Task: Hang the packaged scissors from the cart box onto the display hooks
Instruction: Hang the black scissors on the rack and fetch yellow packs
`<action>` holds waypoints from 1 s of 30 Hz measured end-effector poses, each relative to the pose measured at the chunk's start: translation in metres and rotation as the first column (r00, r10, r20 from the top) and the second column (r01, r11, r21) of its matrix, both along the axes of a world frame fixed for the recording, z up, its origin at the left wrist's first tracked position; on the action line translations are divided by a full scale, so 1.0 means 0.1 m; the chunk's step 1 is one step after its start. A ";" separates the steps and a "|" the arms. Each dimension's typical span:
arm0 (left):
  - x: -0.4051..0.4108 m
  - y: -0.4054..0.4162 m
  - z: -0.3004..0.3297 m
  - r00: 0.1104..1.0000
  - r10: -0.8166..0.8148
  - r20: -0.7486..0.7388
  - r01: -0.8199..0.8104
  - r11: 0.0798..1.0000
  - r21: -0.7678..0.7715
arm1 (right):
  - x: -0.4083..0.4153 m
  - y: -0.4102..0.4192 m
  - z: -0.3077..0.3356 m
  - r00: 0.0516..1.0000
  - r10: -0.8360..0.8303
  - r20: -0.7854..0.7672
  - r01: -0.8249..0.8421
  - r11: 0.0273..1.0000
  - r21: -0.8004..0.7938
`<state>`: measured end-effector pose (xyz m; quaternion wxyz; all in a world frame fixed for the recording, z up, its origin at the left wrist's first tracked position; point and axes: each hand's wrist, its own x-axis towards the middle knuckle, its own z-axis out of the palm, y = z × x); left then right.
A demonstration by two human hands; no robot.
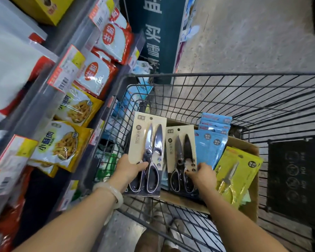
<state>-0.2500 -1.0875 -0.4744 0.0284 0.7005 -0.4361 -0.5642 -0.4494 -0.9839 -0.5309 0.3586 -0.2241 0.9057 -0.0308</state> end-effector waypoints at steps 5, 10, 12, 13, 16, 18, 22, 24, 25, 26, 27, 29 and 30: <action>0.00 -0.02 0.10 1.000 -0.015 -0.009 0.015 1.000 -0.012 | 0.02 0.04 0.14 0.984 -0.042 0.175 0.059 0.994 -0.093; -0.03 -0.07 0.35 0.998 -0.024 -0.062 0.019 0.997 -0.078 | -0.08 0.07 0.32 0.945 -0.136 0.297 0.184 0.973 -0.140; -0.01 -0.07 0.47 0.997 -0.011 -0.082 0.003 0.995 -0.102 | -0.14 0.04 0.43 0.874 -0.214 0.436 0.321 0.928 -0.189; -0.01 -0.05 0.55 0.995 -0.001 -0.098 -0.010 0.993 -0.116 | -0.18 0.02 0.48 0.832 -0.228 0.506 0.373 0.905 -0.205; -0.01 0.02 0.78 0.985 0.026 -0.168 -0.055 0.984 -0.171 | -0.24 -0.07 0.73 0.759 -0.141 0.635 0.375 0.893 -0.250; -0.01 0.10 0.96 0.974 0.041 -0.221 -0.086 0.976 -0.199 | -0.26 -0.15 0.96 0.735 -0.057 0.676 0.361 0.876 -0.319; 0.10 0.33 1.28 0.956 0.077 -0.283 -0.150 0.958 -0.244 | -0.21 -0.20 1.53 0.712 0.162 0.684 0.259 0.843 -0.470; 0.20 0.53 1.47 0.945 0.114 -0.306 -0.200 0.942 -0.269 | -0.16 -0.15 1.79 0.688 0.255 0.679 0.216 0.822 -0.527; 0.26 0.65 1.57 0.940 0.130 -0.316 -0.225 0.932 -0.285 | -0.14 -0.10 1.90 0.673 0.294 0.679 0.198 0.813 -0.548; 0.31 0.79 1.67 0.935 0.147 -0.324 -0.251 0.919 -0.305 | -0.10 -0.05 2.01 0.654 0.330 0.680 0.178 0.807 -0.563; 0.38 0.93 1.77 0.928 0.169 -0.331 -0.281 0.902 -0.328 | -0.04 0.01 2.11 0.638 0.365 0.678 0.154 0.802 -0.576; 0.51 1.22 1.96 0.910 0.232 -0.345 -0.359 0.856 -0.373 | 0.13 0.13 2.31 0.601 0.434 0.671 0.101 0.792 -0.603; 0.60 1.38 2.03 0.895 0.268 -0.356 -0.401 0.833 -0.381 | 0.23 0.18 2.36 0.586 0.463 0.664 0.072 0.787 -0.612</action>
